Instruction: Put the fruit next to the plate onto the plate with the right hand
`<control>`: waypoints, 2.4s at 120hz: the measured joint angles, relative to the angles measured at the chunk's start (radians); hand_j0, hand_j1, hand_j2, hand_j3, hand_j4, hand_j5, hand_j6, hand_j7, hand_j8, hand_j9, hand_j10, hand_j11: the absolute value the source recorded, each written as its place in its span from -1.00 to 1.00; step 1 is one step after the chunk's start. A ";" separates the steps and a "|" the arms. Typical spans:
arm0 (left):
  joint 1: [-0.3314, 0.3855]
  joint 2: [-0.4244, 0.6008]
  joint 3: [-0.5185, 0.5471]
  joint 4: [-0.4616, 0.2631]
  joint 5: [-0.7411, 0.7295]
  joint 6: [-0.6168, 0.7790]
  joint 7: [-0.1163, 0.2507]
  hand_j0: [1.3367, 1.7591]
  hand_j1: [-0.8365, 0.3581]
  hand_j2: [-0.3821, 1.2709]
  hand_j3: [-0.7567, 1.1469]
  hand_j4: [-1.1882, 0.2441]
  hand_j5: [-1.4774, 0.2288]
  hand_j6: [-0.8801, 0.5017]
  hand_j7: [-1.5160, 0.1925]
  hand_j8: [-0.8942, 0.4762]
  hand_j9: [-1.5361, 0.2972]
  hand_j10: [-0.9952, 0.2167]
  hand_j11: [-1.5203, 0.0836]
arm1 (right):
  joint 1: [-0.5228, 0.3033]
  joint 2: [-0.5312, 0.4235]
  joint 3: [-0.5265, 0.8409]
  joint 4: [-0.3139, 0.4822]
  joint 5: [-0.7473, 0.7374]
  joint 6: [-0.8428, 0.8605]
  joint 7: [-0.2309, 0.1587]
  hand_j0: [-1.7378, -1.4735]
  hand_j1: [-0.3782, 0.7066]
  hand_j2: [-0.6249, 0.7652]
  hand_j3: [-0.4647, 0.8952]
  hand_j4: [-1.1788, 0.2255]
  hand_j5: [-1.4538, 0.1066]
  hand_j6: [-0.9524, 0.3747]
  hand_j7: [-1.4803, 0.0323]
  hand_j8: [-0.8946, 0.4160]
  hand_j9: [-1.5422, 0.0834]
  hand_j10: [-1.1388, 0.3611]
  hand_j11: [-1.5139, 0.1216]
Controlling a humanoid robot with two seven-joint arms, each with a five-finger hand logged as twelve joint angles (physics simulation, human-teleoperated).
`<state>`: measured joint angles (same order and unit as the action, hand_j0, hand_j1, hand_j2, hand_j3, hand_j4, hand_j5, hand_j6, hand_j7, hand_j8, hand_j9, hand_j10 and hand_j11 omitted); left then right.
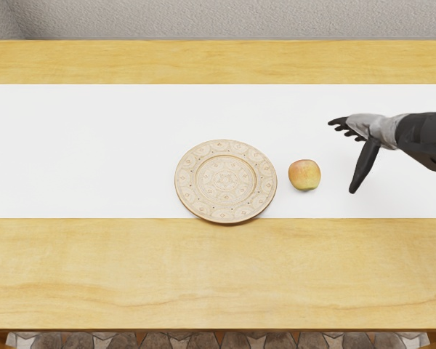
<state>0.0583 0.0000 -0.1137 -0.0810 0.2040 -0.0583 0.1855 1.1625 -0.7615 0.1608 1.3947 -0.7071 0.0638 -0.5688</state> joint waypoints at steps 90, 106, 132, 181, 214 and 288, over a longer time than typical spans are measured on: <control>0.000 0.000 0.000 0.000 0.000 0.000 0.000 0.52 0.49 -0.48 -0.21 0.32 0.36 -0.08 0.40 -0.05 0.33 0.24 0.50 | 0.003 0.231 -0.183 0.077 -0.020 -0.480 -0.042 -0.40 -0.87 -0.11 -0.32 0.63 0.80 0.38 0.90 0.31 0.84 0.47 0.80; 0.000 0.000 0.000 0.000 0.000 0.000 0.000 0.52 0.49 -0.48 -0.21 0.32 0.36 -0.08 0.40 -0.05 0.33 0.24 0.50 | 0.004 0.221 -0.197 0.093 -0.024 -0.509 -0.042 -0.40 -0.87 -0.11 -0.32 0.62 0.80 0.38 0.89 0.31 0.84 0.47 0.79; 0.000 0.000 0.000 0.000 0.000 0.000 0.000 0.52 0.49 -0.48 -0.21 0.32 0.36 -0.08 0.40 -0.05 0.33 0.24 0.50 | 0.005 0.208 -0.199 0.119 -0.062 -0.536 -0.042 -0.40 -0.86 -0.11 -0.32 0.62 0.80 0.37 0.89 0.30 0.84 0.46 0.79; 0.000 0.000 0.000 0.000 0.000 0.000 0.000 0.52 0.49 -0.48 -0.21 0.32 0.36 -0.08 0.40 -0.05 0.33 0.24 0.50 | 0.002 0.206 -0.212 0.135 -0.056 -0.539 -0.042 -0.40 -0.50 -0.16 -0.32 0.39 0.52 0.12 0.61 0.05 0.57 0.24 0.53; 0.000 0.000 0.000 0.000 0.000 0.000 0.000 0.52 0.49 -0.48 -0.21 0.32 0.36 -0.08 0.40 -0.05 0.33 0.24 0.50 | 0.002 0.201 -0.226 0.144 -0.056 -0.538 -0.042 -0.40 -0.24 -0.19 -0.32 0.22 0.33 -0.05 0.41 -0.13 0.39 0.13 0.34; 0.000 0.000 0.000 0.000 0.000 0.000 0.000 0.52 0.49 -0.48 -0.21 0.32 0.36 -0.08 0.40 -0.05 0.33 0.24 0.50 | -0.027 0.192 -0.225 0.104 -0.060 -0.529 -0.042 -0.25 0.02 -0.16 -0.32 -0.16 -0.11 -0.10 -0.03 -0.15 -0.07 -0.10 -0.11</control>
<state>0.0584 0.0000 -0.1141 -0.0812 0.2041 -0.0582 0.1853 1.1354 -0.5693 -0.0644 1.4983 -0.7676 -0.4656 -0.6111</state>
